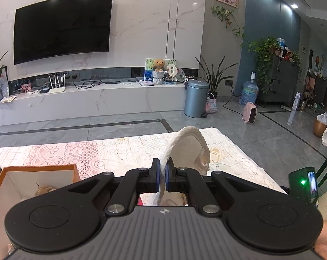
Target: Organize soft objects
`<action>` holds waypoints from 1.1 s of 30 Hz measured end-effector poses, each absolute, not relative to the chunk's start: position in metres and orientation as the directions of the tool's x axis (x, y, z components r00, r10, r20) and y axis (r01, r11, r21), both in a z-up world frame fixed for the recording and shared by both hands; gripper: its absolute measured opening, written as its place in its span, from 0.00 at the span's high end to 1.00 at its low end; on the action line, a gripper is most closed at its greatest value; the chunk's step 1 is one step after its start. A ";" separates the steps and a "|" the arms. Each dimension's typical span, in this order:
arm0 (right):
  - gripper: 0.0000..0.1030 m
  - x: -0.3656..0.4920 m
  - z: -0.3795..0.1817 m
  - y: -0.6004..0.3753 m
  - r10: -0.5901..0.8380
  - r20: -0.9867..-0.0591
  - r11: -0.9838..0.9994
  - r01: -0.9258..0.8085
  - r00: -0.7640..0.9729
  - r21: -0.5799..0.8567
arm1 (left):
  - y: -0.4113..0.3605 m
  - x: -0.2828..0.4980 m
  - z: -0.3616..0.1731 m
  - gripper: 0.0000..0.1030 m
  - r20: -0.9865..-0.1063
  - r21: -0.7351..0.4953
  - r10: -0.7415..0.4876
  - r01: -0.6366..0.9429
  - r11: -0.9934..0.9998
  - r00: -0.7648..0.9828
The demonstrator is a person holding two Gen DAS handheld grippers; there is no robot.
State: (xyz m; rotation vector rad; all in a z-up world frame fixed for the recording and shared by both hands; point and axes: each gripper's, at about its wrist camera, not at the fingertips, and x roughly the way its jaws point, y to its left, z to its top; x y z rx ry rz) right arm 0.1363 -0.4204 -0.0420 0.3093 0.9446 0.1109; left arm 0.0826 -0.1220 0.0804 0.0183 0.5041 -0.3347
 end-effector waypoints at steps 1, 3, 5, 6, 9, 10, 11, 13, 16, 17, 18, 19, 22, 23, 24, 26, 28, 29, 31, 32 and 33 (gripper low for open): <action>0.73 0.137 -0.042 -0.418 0.226 -0.781 0.952 0.036 0.583 0.303 | -0.122 0.083 0.080 0.95 -0.479 -0.069 -0.312 0.319 0.945 0.820; 0.67 0.138 -0.042 -0.416 0.242 -0.775 0.949 0.022 0.583 0.313 | -0.122 0.085 0.080 0.95 -0.482 -0.074 -0.315 0.321 0.944 0.818; 0.64 0.140 -0.042 -0.414 0.252 -0.773 0.948 0.011 0.582 0.317 | -0.122 0.085 0.080 0.95 -0.481 -0.074 -0.315 0.320 0.944 0.818; 0.64 0.141 -0.041 -0.412 0.248 -0.776 0.950 0.012 0.580 0.312 | -0.122 0.086 0.079 0.95 -0.479 -0.075 -0.315 0.319 0.945 0.819; 0.64 0.143 -0.044 -0.411 0.234 -0.784 0.955 0.017 0.575 0.297 | -0.121 0.086 0.079 0.95 -0.480 -0.076 -0.313 0.316 0.946 0.820; 0.64 0.144 -0.045 -0.412 0.240 -0.785 0.952 0.018 0.571 0.305 | -0.121 0.087 0.079 0.95 -0.481 -0.077 -0.313 0.316 0.946 0.819; 0.63 0.145 -0.046 -0.412 0.247 -0.784 0.950 0.018 0.569 0.313 | -0.121 0.086 0.079 0.95 -0.482 -0.078 -0.313 0.316 0.946 0.818; 0.63 0.147 -0.047 -0.410 0.248 -0.787 0.950 0.017 0.564 0.312 | -0.121 0.086 0.080 0.95 -0.484 -0.080 -0.314 0.316 0.945 0.817; 0.62 0.148 -0.050 -0.406 0.257 -0.801 0.952 0.002 0.541 0.307 | -0.119 0.085 0.081 0.95 -0.485 -0.083 -0.308 0.307 0.948 0.819; 0.62 0.145 -0.049 -0.405 0.269 -0.799 0.949 -0.009 0.538 0.314 | -0.117 0.085 0.081 0.95 -0.485 -0.089 -0.310 0.307 0.948 0.817; 0.62 0.141 -0.047 -0.404 0.274 -0.797 0.950 -0.021 0.538 0.312 | -0.116 0.084 0.081 0.95 -0.485 -0.094 -0.313 0.307 0.947 0.817; 0.62 0.137 -0.044 -0.403 0.272 -0.796 0.953 -0.035 0.541 0.302 | -0.115 0.084 0.081 0.95 -0.485 -0.096 -0.313 0.305 0.947 0.817; 0.55 0.119 -0.036 -0.400 0.283 -0.795 0.956 -0.087 0.537 0.281 | -0.110 0.084 0.081 0.95 -0.484 -0.097 -0.311 0.303 0.948 0.818; 0.52 0.114 -0.035 -0.399 0.291 -0.797 0.955 -0.108 0.529 0.277 | -0.110 0.084 0.081 0.95 -0.486 -0.097 -0.310 0.302 0.948 0.817; 0.50 0.111 -0.035 -0.397 0.299 -0.803 0.954 -0.129 0.515 0.271 | -0.109 0.084 0.080 0.95 -0.487 -0.099 -0.311 0.302 0.948 0.816; 0.46 0.112 -0.040 -0.389 0.299 -0.817 0.954 -0.159 0.494 0.253 | -0.107 0.084 0.079 0.95 -0.489 -0.106 -0.311 0.298 0.949 0.815; 0.46 0.117 -0.047 -0.380 0.267 -0.840 0.964 -0.151 0.473 0.221 | -0.105 0.084 0.079 0.95 -0.491 -0.115 -0.313 0.295 0.949 0.813; 0.45 0.120 -0.050 -0.375 0.247 -0.846 0.968 -0.154 0.472 0.197 | -0.104 0.084 0.078 0.95 -0.492 -0.121 -0.315 0.294 0.948 0.812; 0.45 0.124 -0.052 -0.369 0.216 -0.856 0.974 -0.163 0.469 0.156 | -0.102 0.084 0.078 0.95 -0.496 -0.126 -0.315 0.292 0.948 0.809; 0.51 0.124 -0.052 -0.368 0.205 -0.860 0.976 -0.168 0.468 0.141 | -0.101 0.085 0.077 0.95 -0.497 -0.128 -0.314 0.290 0.948 0.809; 0.54 0.123 -0.052 -0.368 0.190 -0.863 0.978 -0.172 0.469 0.122 | -0.099 0.085 0.077 0.95 -0.498 -0.130 -0.313 0.287 0.949 0.809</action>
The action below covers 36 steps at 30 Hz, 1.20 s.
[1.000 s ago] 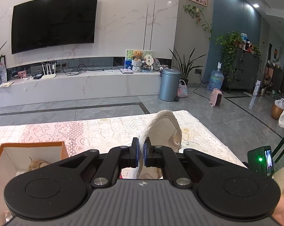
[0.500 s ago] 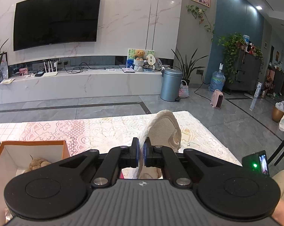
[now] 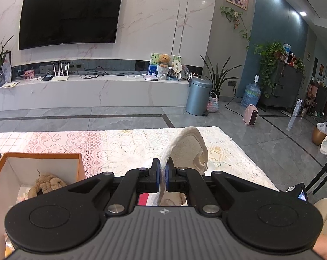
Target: Organize soft objects
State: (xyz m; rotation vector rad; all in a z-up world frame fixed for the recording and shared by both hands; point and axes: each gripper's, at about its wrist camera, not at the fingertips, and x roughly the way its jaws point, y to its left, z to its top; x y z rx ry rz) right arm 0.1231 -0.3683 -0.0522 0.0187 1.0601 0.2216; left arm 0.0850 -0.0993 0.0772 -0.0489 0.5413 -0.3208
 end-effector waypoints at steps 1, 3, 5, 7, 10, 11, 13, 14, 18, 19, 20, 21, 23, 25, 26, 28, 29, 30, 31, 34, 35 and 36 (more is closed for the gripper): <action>0.55 0.122 -0.052 -0.369 0.185 -0.863 0.978 -0.178 0.469 0.113 | -0.098 0.085 0.077 0.95 -0.500 -0.129 -0.312 0.286 0.949 0.808; 0.57 0.120 -0.051 -0.371 0.189 -0.860 0.976 -0.184 0.474 0.114 | -0.097 0.084 0.078 0.95 -0.501 -0.129 -0.308 0.282 0.951 0.809; 0.60 0.118 -0.050 -0.374 0.182 -0.857 0.979 -0.174 0.483 0.110 | -0.094 0.084 0.079 0.95 -0.500 -0.135 -0.308 0.279 0.951 0.809; 0.75 0.116 -0.044 -0.379 0.202 -0.843 0.977 -0.162 0.498 0.139 | -0.091 0.082 0.081 0.95 -0.495 -0.144 -0.311 0.277 0.950 0.811; 1.00 0.111 -0.034 -0.386 0.237 -0.822 0.971 -0.156 0.518 0.181 | -0.087 0.082 0.084 0.95 -0.483 -0.142 -0.308 0.274 0.951 0.820; 1.00 0.110 -0.032 -0.387 0.247 -0.815 0.969 -0.151 0.524 0.196 | -0.087 0.081 0.085 0.95 -0.482 -0.140 -0.306 0.272 0.952 0.821; 1.00 0.109 -0.033 -0.390 0.269 -0.809 0.963 -0.150 0.522 0.223 | -0.085 0.081 0.086 0.95 -0.480 -0.143 -0.306 0.271 0.952 0.822; 1.00 0.110 -0.035 -0.390 0.268 -0.815 0.963 -0.149 0.514 0.223 | -0.085 0.081 0.085 0.95 -0.481 -0.143 -0.305 0.270 0.952 0.822; 0.93 0.117 -0.048 -0.391 0.243 -0.837 0.970 -0.113 0.490 0.215 | -0.085 0.080 0.083 0.95 -0.486 -0.143 -0.304 0.269 0.953 0.819; 0.89 0.119 -0.050 -0.391 0.245 -0.840 0.969 -0.110 0.484 0.219 | -0.084 0.080 0.083 0.95 -0.487 -0.145 -0.305 0.269 0.952 0.819; 0.74 0.120 -0.050 -0.390 0.244 -0.838 0.970 -0.108 0.487 0.220 | -0.083 0.080 0.083 0.95 -0.487 -0.146 -0.304 0.267 0.952 0.819; 0.63 0.121 -0.048 -0.390 0.241 -0.830 0.970 -0.106 0.503 0.217 | -0.083 0.080 0.083 0.95 -0.487 -0.147 -0.305 0.267 0.952 0.819; 0.40 0.120 -0.042 -0.389 0.228 -0.812 0.974 -0.116 0.537 0.196 | -0.082 0.080 0.083 0.95 -0.487 -0.147 -0.305 0.268 0.952 0.818; 0.35 0.122 -0.037 -0.385 0.227 -0.806 0.973 -0.155 0.546 0.169 | -0.082 0.080 0.082 0.95 -0.488 -0.144 -0.303 0.266 0.953 0.819; 0.35 0.124 -0.037 -0.382 0.230 -0.808 0.972 -0.175 0.543 0.159 | -0.082 0.079 0.083 0.95 -0.489 -0.143 -0.302 0.266 0.953 0.818; 0.35 0.132 -0.042 -0.375 0.208 -0.825 0.974 -0.192 0.526 0.123 | -0.082 0.079 0.082 0.95 -0.493 -0.141 -0.300 0.265 0.954 0.817; 0.37 0.136 -0.046 -0.371 0.187 -0.837 0.976 -0.194 0.515 0.099 | -0.083 0.079 0.082 0.95 -0.495 -0.141 -0.300 0.265 0.954 0.816; 0.39 0.138 -0.049 -0.369 0.175 -0.846 0.977 -0.198 0.503 0.085 | -0.083 0.079 0.081 0.95 -0.497 -0.143 -0.300 0.264 0.954 0.814; 0.45 0.140 -0.052 -0.367 0.170 -0.857 0.976 -0.204 0.486 0.078 | -0.082 0.079 0.081 0.95 -0.498 -0.145 -0.300 0.263 0.954 0.814; 0.47 0.135 -0.057 -0.363 0.149 -0.875 0.973 -0.224 0.462 0.047 | -0.081 0.080 0.082 0.95 -0.498 -0.147 -0.300 0.261 0.954 0.814; 0.48 0.134 -0.058 -0.363 0.140 -0.877 0.973 -0.228 0.459 0.036 | -0.081 0.080 0.081 0.95 -0.498 -0.147 -0.300 0.262 0.954 0.814; 0.49 0.133 -0.059 -0.363 0.140 -0.876 0.973 -0.227 0.461 0.037 | -0.081 0.080 0.082 0.95 -0.498 -0.147 -0.299 0.261 0.954 0.814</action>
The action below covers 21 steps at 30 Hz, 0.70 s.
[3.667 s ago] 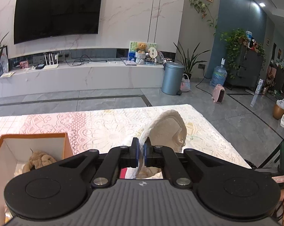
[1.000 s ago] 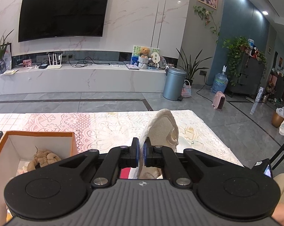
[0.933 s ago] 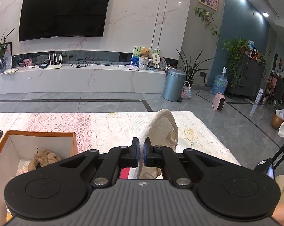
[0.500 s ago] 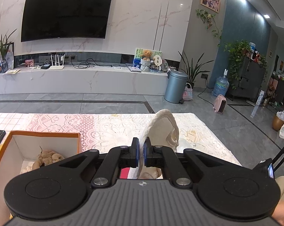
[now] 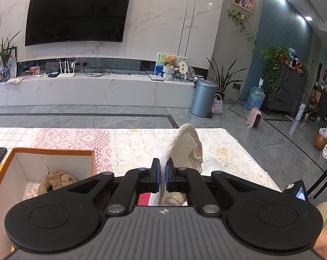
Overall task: Organize soft objects
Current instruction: 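Lift the orange ball with the right gripper toward the box while the left holds the pad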
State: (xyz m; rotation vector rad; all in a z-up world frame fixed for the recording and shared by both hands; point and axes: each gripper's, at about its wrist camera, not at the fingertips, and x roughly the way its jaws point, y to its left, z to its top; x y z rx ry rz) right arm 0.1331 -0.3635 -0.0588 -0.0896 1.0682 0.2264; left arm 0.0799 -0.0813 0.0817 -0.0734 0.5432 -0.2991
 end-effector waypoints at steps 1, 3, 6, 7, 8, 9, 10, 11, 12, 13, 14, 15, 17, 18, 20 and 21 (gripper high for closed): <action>0.50 0.133 -0.058 -0.365 0.148 -0.873 0.974 -0.222 0.465 0.047 | -0.081 0.080 0.081 0.95 -0.498 -0.151 -0.300 0.260 0.954 0.813; 0.51 0.130 -0.054 -0.367 0.162 -0.870 0.973 -0.223 0.466 0.062 | -0.079 0.079 0.082 0.95 -0.499 -0.163 -0.310 0.263 0.951 0.810; 0.51 0.122 -0.043 -0.372 0.168 -0.853 0.976 -0.203 0.494 0.074 | -0.078 0.077 0.085 0.95 -0.492 -0.164 -0.313 0.266 0.950 0.812; 0.51 0.119 -0.040 -0.373 0.170 -0.850 0.976 -0.204 0.499 0.075 | -0.079 0.076 0.086 0.95 -0.490 -0.162 -0.311 0.265 0.950 0.815; 0.51 0.115 -0.036 -0.375 0.167 -0.845 0.977 -0.202 0.508 0.072 | -0.078 0.075 0.087 0.95 -0.485 -0.167 -0.311 0.262 0.950 0.818; 0.51 0.112 -0.033 -0.376 0.165 -0.840 0.978 -0.198 0.517 0.070 | -0.077 0.074 0.089 0.95 -0.480 -0.175 -0.316 0.263 0.949 0.819; 0.51 0.108 -0.029 -0.378 0.168 -0.833 0.978 -0.195 0.527 0.073 | -0.076 0.075 0.091 0.95 -0.477 -0.185 -0.325 0.268 0.945 0.816; 0.51 0.105 -0.024 -0.380 0.177 -0.823 0.978 -0.191 0.540 0.085 | -0.074 0.075 0.093 0.95 -0.473 -0.199 -0.335 0.272 0.941 0.815; 0.51 0.101 -0.018 -0.384 0.194 -0.812 0.976 -0.188 0.550 0.106 | -0.072 0.074 0.096 0.95 -0.467 -0.213 -0.345 0.274 0.938 0.814; 0.51 0.098 -0.011 -0.386 0.218 -0.798 0.973 -0.191 0.561 0.131 | -0.070 0.074 0.098 0.95 -0.459 -0.224 -0.353 0.278 0.934 0.815; 0.51 0.094 -0.002 -0.389 0.238 -0.780 0.969 -0.195 0.578 0.152 | -0.067 0.073 0.102 0.95 -0.448 -0.232 -0.359 0.281 0.931 0.819; 0.51 0.090 0.008 -0.390 0.254 -0.759 0.966 -0.194 0.599 0.170 | -0.064 0.073 0.105 0.95 -0.436 -0.237 -0.362 0.283 0.929 0.824; 0.51 0.084 0.029 -0.392 0.286 -0.713 0.958 -0.197 0.640 0.208 | -0.057 0.070 0.113 0.95 -0.413 -0.245 -0.366 0.286 0.927 0.834; 0.51 0.081 0.041 -0.392 0.302 -0.686 0.953 -0.199 0.662 0.228 | -0.053 0.068 0.118 0.95 -0.403 -0.249 -0.366 0.285 0.926 0.839; 0.51 0.077 0.064 -0.388 0.338 -0.630 0.940 -0.210 0.699 0.270 | -0.043 0.064 0.126 0.95 -0.381 -0.253 -0.362 0.281 0.926 0.851; 0.51 0.075 0.075 -0.384 0.355 -0.602 0.932 -0.221 0.715 0.288 | -0.038 0.062 0.129 0.95 -0.370 -0.246 -0.354 0.277 0.929 0.859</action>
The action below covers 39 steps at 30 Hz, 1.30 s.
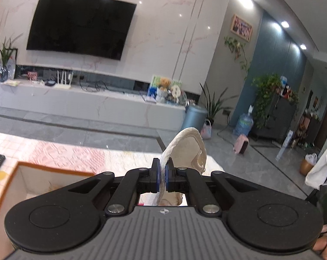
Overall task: Organize soft objects
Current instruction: 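Lift the orange ball with the right gripper toward the box while the left holds the pad, then carry the white pad and orange ball over the open box with both grippers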
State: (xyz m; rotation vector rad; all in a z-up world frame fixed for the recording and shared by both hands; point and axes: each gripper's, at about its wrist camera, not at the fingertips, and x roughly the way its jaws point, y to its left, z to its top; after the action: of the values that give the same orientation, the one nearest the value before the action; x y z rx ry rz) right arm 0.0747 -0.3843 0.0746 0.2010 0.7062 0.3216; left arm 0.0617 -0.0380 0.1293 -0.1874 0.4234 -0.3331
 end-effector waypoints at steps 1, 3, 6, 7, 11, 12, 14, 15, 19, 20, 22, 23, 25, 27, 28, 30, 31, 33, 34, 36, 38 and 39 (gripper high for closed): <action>0.51 0.073 0.085 -0.379 0.373 -0.578 0.924 -0.237 0.726 0.300 | -0.033 0.058 0.132 0.95 -0.360 -0.234 -0.341 0.270 0.934 0.868; 0.51 0.069 0.105 -0.363 0.408 -0.538 0.910 -0.284 0.738 0.300 | -0.021 0.052 0.138 0.95 -0.342 -0.217 -0.315 0.252 0.943 0.885; 0.51 0.067 0.132 -0.331 0.459 -0.499 0.888 -0.362 0.735 0.283 | 0.000 0.042 0.143 0.95 -0.330 -0.224 -0.289 0.223 0.949 0.899; 0.51 0.067 0.139 -0.320 0.473 -0.489 0.881 -0.384 0.733 0.277 | 0.008 0.039 0.144 0.95 -0.326 -0.230 -0.277 0.209 0.951 0.904; 0.51 0.071 0.164 -0.271 0.552 -0.444 0.834 -0.460 0.706 0.306 | 0.040 0.032 0.143 0.95 -0.313 -0.256 -0.217 0.138 0.957 0.925; 0.51 0.073 0.168 -0.258 0.574 -0.436 0.819 -0.480 0.693 0.315 | 0.048 0.029 0.140 0.95 -0.303 -0.266 -0.194 0.112 0.957 0.933; 0.51 0.075 0.175 -0.231 0.612 -0.423 0.791 -0.519 0.669 0.323 | 0.063 0.025 0.134 0.95 -0.284 -0.269 -0.150 0.071 0.961 0.947; 0.51 0.076 0.178 -0.217 0.625 -0.421 0.781 -0.533 0.657 0.325 | 0.069 0.023 0.129 0.95 -0.276 -0.261 -0.126 0.052 0.964 0.953; 0.51 0.083 0.177 -0.160 0.633 -0.444 0.772 -0.561 0.635 0.298 | 0.077 0.013 0.109 0.95 -0.224 -0.218 0.002 -0.052 0.974 0.975; 0.51 0.085 0.173 -0.145 0.627 -0.475 0.773 -0.570 0.618 0.279 | 0.079 0.012 0.101 0.95 -0.210 -0.220 0.012 -0.059 0.974 0.978; 0.51 0.091 0.161 -0.115 0.613 -0.535 0.770 -0.592 0.582 0.239 | 0.087 0.011 0.083 0.95 -0.200 -0.241 0.008 -0.057 0.969 0.980; 0.51 0.094 0.154 -0.100 0.604 -0.568 0.765 -0.605 0.559 0.219 | 0.096 0.011 0.072 0.95 -0.212 -0.260 -0.003 -0.054 0.964 0.977; 0.51 0.097 0.140 -0.077 0.586 -0.618 0.754 -0.632 0.523 0.180 | 0.111 0.017 0.052 0.95 -0.273 -0.322 -0.038 -0.054 0.945 0.961; 0.51 0.099 0.125 -0.058 0.564 -0.658 0.744 -0.652 0.499 0.143 | 0.127 0.027 0.035 0.95 -0.356 -0.402 -0.087 -0.068 0.913 0.931; 0.51 0.098 0.119 -0.050 0.552 -0.674 0.741 -0.659 0.490 0.128 | 0.137 0.029 0.029 0.95 -0.388 -0.439 -0.105 -0.083 0.895 0.916; 0.51 0.104 0.105 -0.037 0.533 -0.701 0.739 -0.663 0.474 0.114 | 0.151 0.036 0.023 0.95 -0.424 -0.481 -0.144 -0.088 0.872 0.894; 0.51 0.107 0.097 -0.033 0.526 -0.712 0.740 -0.663 0.465 0.114 | 0.157 0.041 0.021 0.95 -0.438 -0.513 -0.179 -0.082 0.855 0.881; 0.51 0.111 0.085 -0.029 0.505 -0.735 0.740 -0.665 0.453 0.099 | 0.171 0.050 0.010 0.95 -0.458 -0.592 -0.251 -0.082 0.802 0.853; 0.51 0.112 0.081 -0.027 0.493 -0.742 0.742 -0.665 0.454 0.086 | 0.178 0.051 0.005 0.95 -0.457 -0.628 -0.284 -0.079 0.774 0.843; 0.51 0.116 0.074 -0.028 0.477 -0.758 0.748 -0.658 0.446 0.083 | 0.187 0.054 -0.005 0.95 -0.446 -0.691 -0.347 -0.072 0.719 0.825; 0.51 0.115 0.069 -0.038 0.473 -0.761 0.751 -0.655 0.443 0.085 | 0.194 0.051 -0.009 0.95 -0.409 -0.736 -0.392 -0.044 0.675 0.824; 0.51 0.112 0.067 -0.040 0.471 -0.762 0.752 -0.654 0.445 0.083 | 0.197 0.049 -0.009 0.95 -0.380 -0.755 -0.414 -0.018 0.656 0.827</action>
State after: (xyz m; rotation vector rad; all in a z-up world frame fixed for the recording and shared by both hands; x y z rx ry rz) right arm 0.1122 -0.0402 0.0672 -0.2373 0.8607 0.7045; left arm 0.0491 0.1972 -0.0088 -0.8348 0.5670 -0.2388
